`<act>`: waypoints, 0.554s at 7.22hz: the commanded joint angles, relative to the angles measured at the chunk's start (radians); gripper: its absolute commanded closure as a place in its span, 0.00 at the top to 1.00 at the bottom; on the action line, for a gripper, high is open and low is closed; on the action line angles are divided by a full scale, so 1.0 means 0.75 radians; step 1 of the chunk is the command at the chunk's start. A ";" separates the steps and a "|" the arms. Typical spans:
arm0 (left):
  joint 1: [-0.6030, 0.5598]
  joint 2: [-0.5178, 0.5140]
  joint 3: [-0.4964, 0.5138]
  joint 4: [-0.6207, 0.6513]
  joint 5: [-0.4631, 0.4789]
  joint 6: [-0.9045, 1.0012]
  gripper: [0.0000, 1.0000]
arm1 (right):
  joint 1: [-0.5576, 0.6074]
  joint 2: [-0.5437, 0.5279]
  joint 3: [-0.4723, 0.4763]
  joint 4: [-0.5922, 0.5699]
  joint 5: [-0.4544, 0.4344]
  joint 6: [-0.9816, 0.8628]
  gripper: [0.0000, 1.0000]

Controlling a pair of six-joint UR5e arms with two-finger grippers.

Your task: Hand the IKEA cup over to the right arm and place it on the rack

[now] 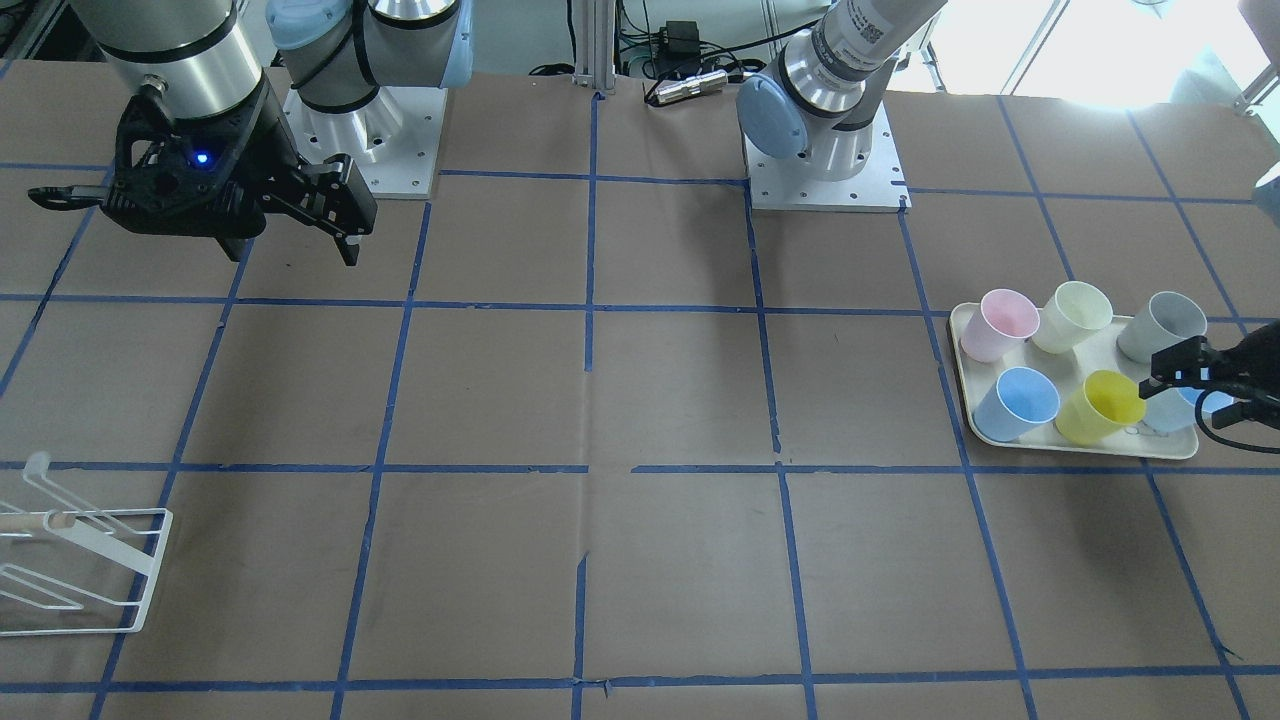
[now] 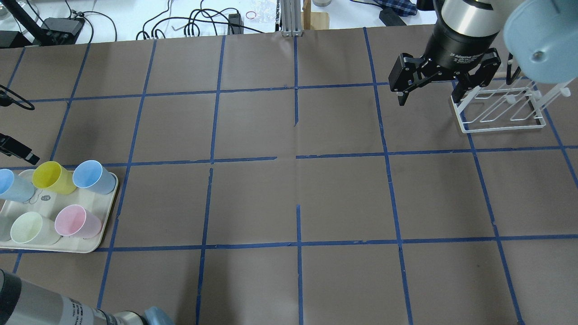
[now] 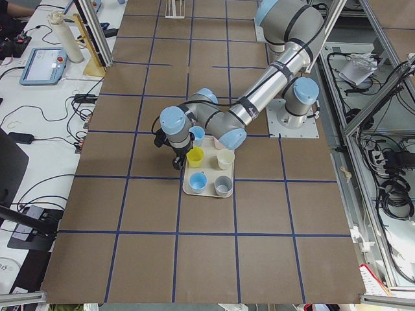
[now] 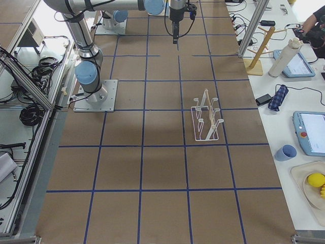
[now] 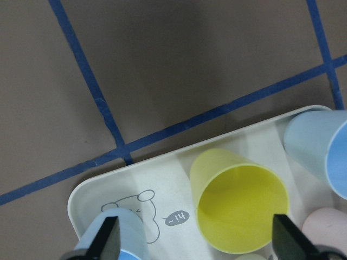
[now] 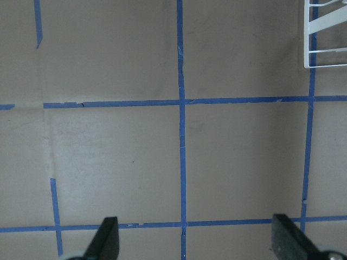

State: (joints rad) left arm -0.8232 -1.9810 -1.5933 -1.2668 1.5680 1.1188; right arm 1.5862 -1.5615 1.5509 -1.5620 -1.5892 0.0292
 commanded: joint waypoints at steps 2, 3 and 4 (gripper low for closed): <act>0.001 -0.003 -0.117 0.138 0.012 0.038 1.00 | 0.000 0.000 0.000 0.005 -0.004 0.000 1.00; 0.001 -0.003 -0.162 0.212 0.012 0.058 1.00 | 0.000 0.000 0.000 0.003 -0.004 0.000 1.00; 0.003 -0.003 -0.174 0.222 0.012 0.059 1.00 | 0.000 0.000 0.000 0.005 -0.004 0.000 1.00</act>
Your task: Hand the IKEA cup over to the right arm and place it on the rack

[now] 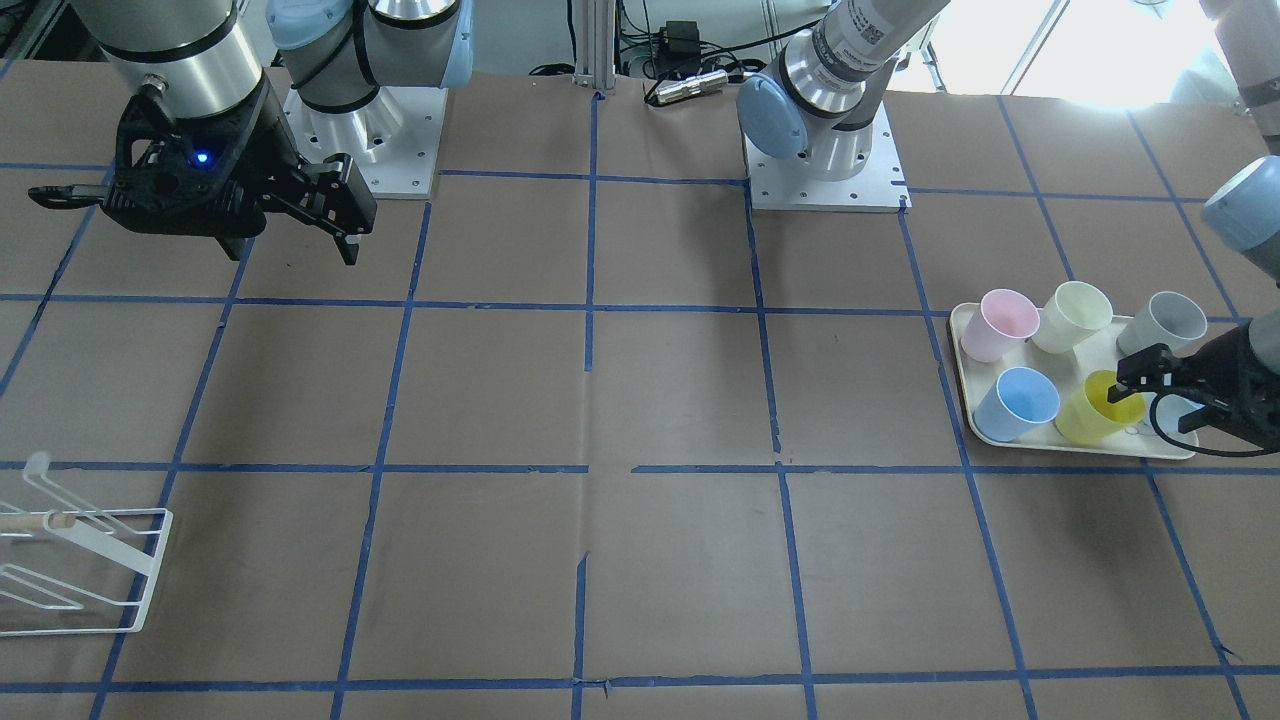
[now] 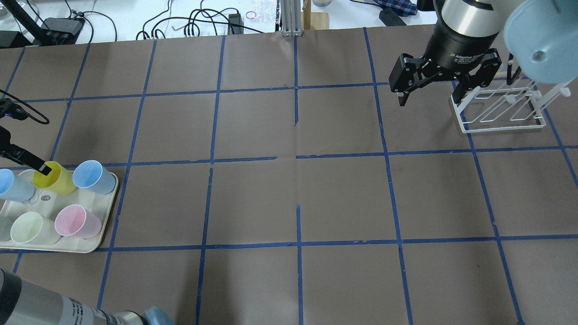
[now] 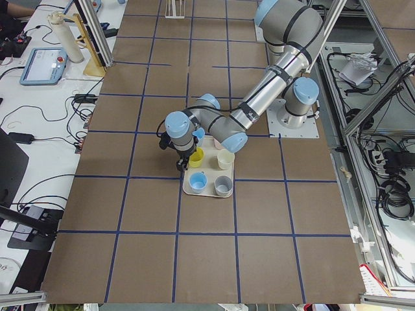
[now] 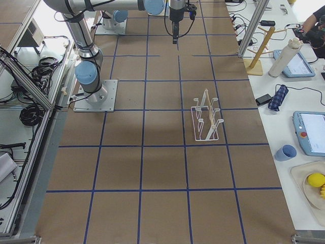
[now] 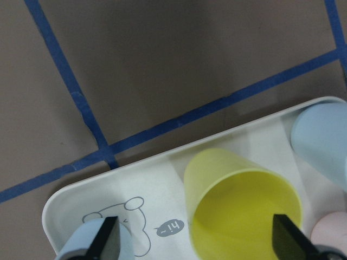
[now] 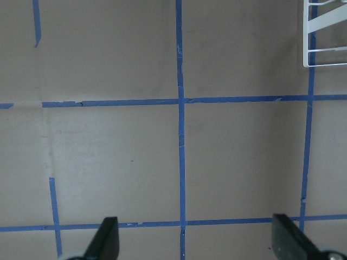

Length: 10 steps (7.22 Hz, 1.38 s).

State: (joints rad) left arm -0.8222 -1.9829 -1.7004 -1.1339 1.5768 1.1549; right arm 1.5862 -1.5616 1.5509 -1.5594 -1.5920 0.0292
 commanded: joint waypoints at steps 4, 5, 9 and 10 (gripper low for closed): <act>0.000 0.005 -0.036 0.037 0.008 0.021 0.00 | 0.000 0.000 0.002 0.001 0.000 0.000 1.00; 0.000 0.016 -0.036 0.025 0.006 0.021 0.00 | 0.000 0.000 0.002 -0.001 0.000 0.000 1.00; -0.008 0.071 0.058 -0.052 -0.012 0.017 0.00 | -0.002 0.000 0.002 -0.007 0.000 0.000 1.00; -0.020 0.083 0.162 -0.154 -0.014 0.006 0.00 | -0.002 0.002 0.002 -0.007 0.000 0.000 1.00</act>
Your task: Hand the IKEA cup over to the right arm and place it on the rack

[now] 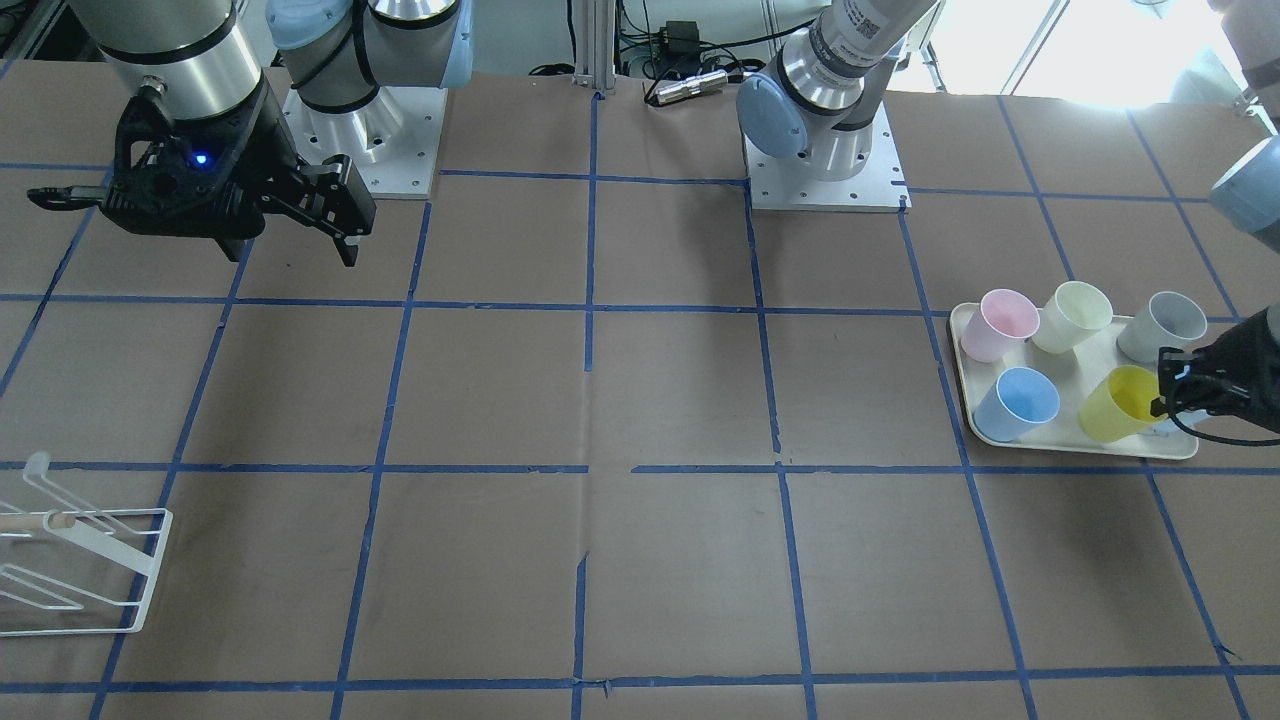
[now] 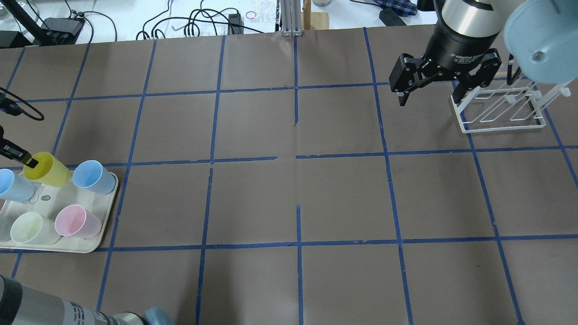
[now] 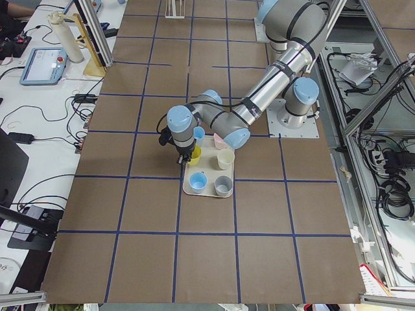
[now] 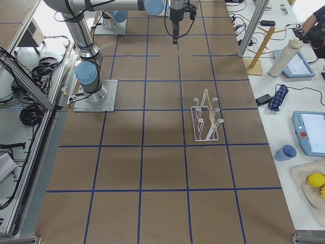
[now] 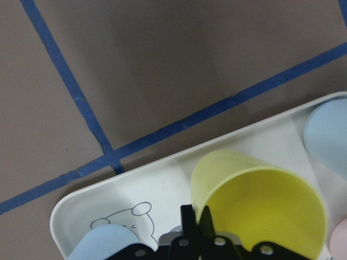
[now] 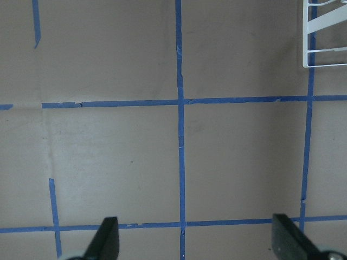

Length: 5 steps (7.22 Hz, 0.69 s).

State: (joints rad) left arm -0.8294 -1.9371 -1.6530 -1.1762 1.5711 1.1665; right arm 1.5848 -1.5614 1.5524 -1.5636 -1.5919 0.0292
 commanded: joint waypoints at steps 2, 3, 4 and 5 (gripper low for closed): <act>-0.114 0.073 0.340 -0.497 -0.108 -0.139 0.00 | -0.004 0.002 0.000 -0.001 0.002 -0.002 1.00; -0.253 0.122 0.438 -0.698 -0.131 -0.320 0.00 | -0.004 0.002 0.000 -0.003 0.002 -0.002 1.00; -0.400 0.165 0.489 -0.860 -0.273 -0.480 0.00 | -0.006 0.000 0.000 0.001 0.004 0.004 1.00; -0.513 0.196 0.476 -0.920 -0.384 -0.625 0.00 | -0.013 -0.004 0.002 0.003 0.004 0.010 1.00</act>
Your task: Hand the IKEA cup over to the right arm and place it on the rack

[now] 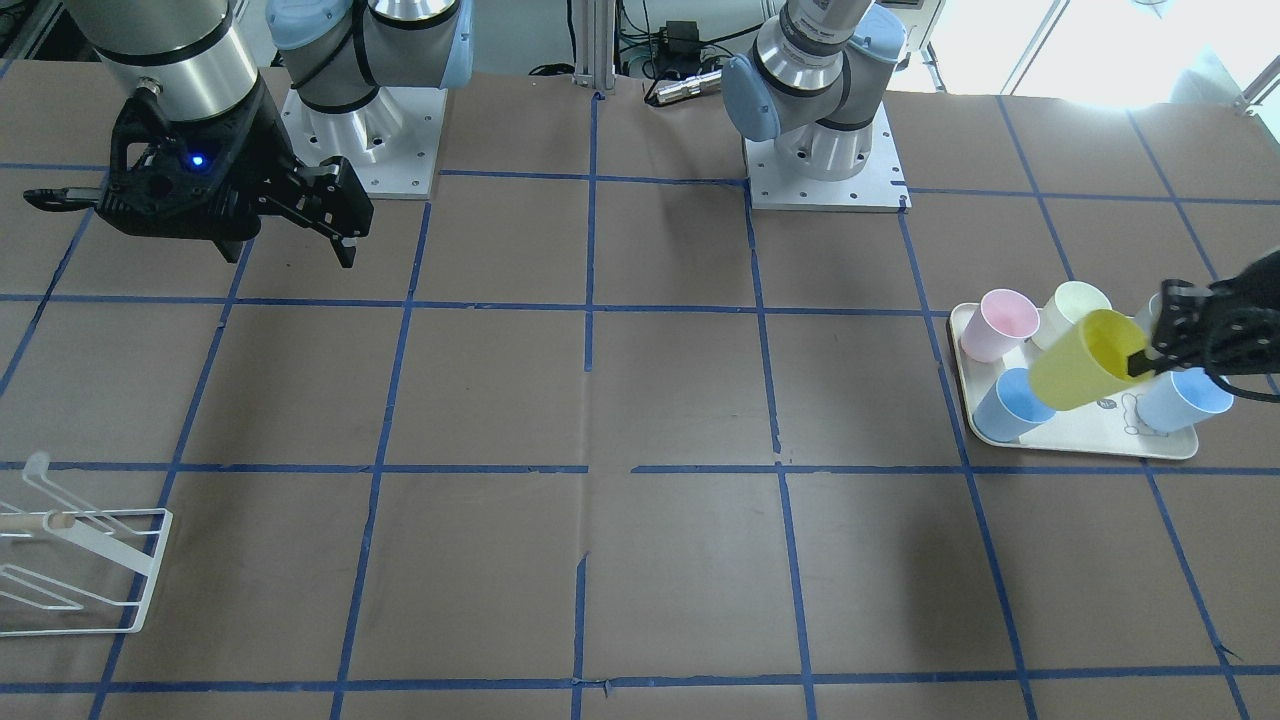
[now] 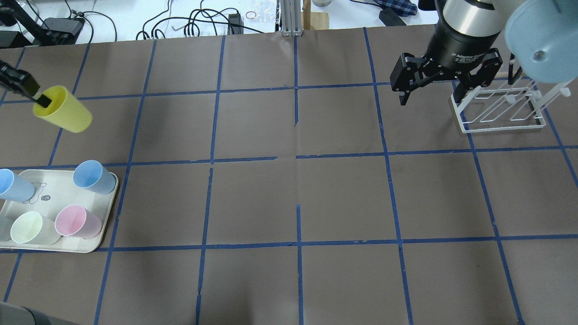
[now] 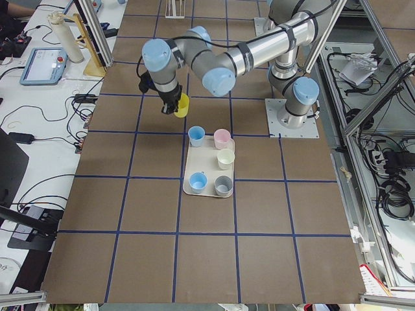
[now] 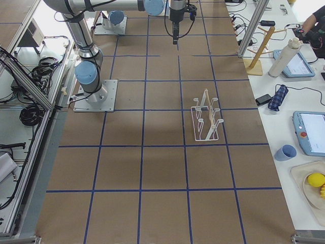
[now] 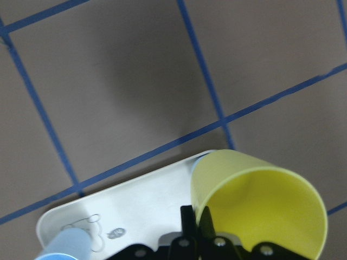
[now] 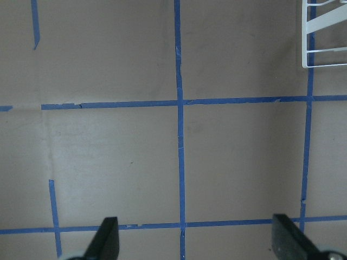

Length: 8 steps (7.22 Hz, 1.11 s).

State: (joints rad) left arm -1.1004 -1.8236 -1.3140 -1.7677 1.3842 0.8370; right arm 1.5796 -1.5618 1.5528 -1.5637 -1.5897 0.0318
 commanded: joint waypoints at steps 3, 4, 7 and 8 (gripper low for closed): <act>-0.344 0.030 -0.052 -0.169 -0.464 -0.484 0.00 | -0.124 -0.006 -0.003 0.078 0.263 -0.026 1.00; -0.398 0.042 -0.123 -0.169 -0.708 -0.555 0.00 | -0.161 -0.006 -0.003 0.113 0.352 -0.101 1.00; -0.466 0.108 -0.460 -0.141 -1.328 -0.568 0.00 | -0.343 -0.008 0.016 0.295 0.789 -0.191 1.00; -0.484 0.120 -0.587 -0.108 -1.585 -0.562 0.00 | -0.378 -0.010 0.024 0.362 0.995 -0.178 1.00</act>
State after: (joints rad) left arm -1.4478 -1.7483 -1.6392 -1.8717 0.4153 0.4116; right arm 1.3351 -1.5681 1.5630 -1.3513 -1.0091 -0.0982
